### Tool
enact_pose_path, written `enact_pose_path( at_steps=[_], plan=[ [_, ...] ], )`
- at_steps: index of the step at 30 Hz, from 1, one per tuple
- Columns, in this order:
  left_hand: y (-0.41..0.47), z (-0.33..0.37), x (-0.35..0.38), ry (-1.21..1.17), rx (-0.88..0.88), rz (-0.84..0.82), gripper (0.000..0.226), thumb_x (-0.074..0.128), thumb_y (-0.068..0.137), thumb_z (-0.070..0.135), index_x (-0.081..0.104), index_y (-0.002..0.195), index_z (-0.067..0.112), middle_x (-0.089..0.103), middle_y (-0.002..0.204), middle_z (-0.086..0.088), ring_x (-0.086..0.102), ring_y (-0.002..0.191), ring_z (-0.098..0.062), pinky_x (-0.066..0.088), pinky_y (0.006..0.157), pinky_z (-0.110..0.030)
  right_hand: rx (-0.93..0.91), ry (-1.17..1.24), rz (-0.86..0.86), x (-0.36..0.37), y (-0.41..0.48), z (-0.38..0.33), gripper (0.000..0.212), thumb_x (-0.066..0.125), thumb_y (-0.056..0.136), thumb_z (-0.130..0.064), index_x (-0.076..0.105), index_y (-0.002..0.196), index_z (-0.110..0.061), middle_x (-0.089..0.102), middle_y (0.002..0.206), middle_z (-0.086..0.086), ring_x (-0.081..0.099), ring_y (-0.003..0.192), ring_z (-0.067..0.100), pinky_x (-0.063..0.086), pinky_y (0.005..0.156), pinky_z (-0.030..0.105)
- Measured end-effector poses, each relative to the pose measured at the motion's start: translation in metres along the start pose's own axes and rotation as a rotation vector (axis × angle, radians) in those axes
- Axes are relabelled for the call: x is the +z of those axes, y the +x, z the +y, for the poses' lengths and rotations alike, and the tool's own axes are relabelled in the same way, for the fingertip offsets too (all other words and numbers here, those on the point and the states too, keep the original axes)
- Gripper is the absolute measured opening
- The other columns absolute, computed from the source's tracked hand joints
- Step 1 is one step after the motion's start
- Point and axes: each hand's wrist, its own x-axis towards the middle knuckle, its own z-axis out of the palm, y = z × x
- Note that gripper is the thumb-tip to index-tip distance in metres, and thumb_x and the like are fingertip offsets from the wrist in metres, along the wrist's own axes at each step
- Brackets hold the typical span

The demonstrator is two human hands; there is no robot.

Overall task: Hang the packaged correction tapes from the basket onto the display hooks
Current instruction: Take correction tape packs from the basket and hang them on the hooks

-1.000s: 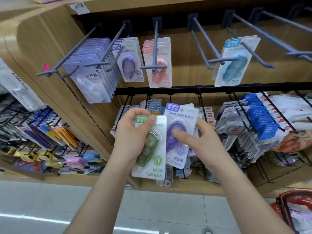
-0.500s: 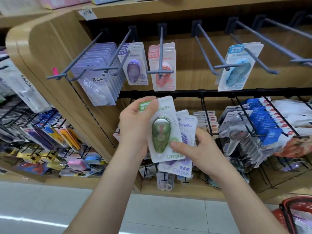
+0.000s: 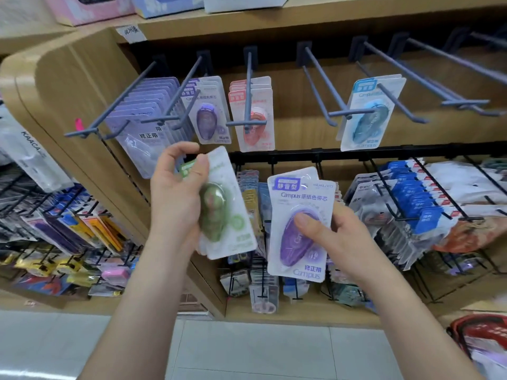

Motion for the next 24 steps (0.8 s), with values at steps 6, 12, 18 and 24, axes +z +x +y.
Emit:
enact_pose_path(
  at_steps=[6,12,18,24],
  plan=[
    [-0.003,-0.004,0.006,0.480,-0.011,-0.338,0.014,0.068,0.091,0.024,0.074,0.084,0.013,0.049,0.046,0.006,0.032,0.029,-0.008,0.025,0.035,-0.013,-0.021,-0.131,-0.165,-0.010,-0.001,-0.009,0.018,0.075,0.074,-0.040,0.074,0.091,-0.046,0.074,0.100,-0.019,0.070,0.092,0.000,0.052,0.076,0.015],
    [0.007,-0.013,0.012,0.575,-0.051,-0.574,0.030,0.074,0.080,0.050,0.067,0.093,0.024,0.067,0.065,-0.004,0.049,0.049,-0.025,0.041,0.044,-0.038,-0.019,-0.220,-0.257,-0.020,0.002,-0.007,0.033,0.076,0.072,-0.051,0.074,0.103,-0.040,0.068,0.116,-0.007,0.065,0.109,0.013,0.053,0.095,0.040],
    [0.005,-0.013,0.012,0.450,-0.024,-0.548,0.016,0.066,0.093,0.028,0.071,0.087,0.014,0.068,0.090,-0.026,0.057,0.063,-0.023,0.046,0.054,-0.026,0.015,-0.049,-0.271,-0.021,0.003,-0.005,0.036,0.076,0.072,-0.042,0.074,0.106,-0.030,0.074,0.112,-0.004,0.070,0.103,0.015,0.057,0.085,0.031],
    [-0.002,-0.018,0.004,0.257,-0.114,-0.339,0.021,0.061,0.097,0.023,0.068,0.077,0.024,0.061,0.079,-0.008,0.049,0.071,-0.030,0.039,0.063,-0.040,0.046,0.229,-0.171,-0.018,0.004,0.011,0.052,0.086,0.059,-0.058,0.077,0.101,-0.029,0.076,0.106,0.001,0.072,0.094,0.018,0.056,0.075,0.027]
  ],
)
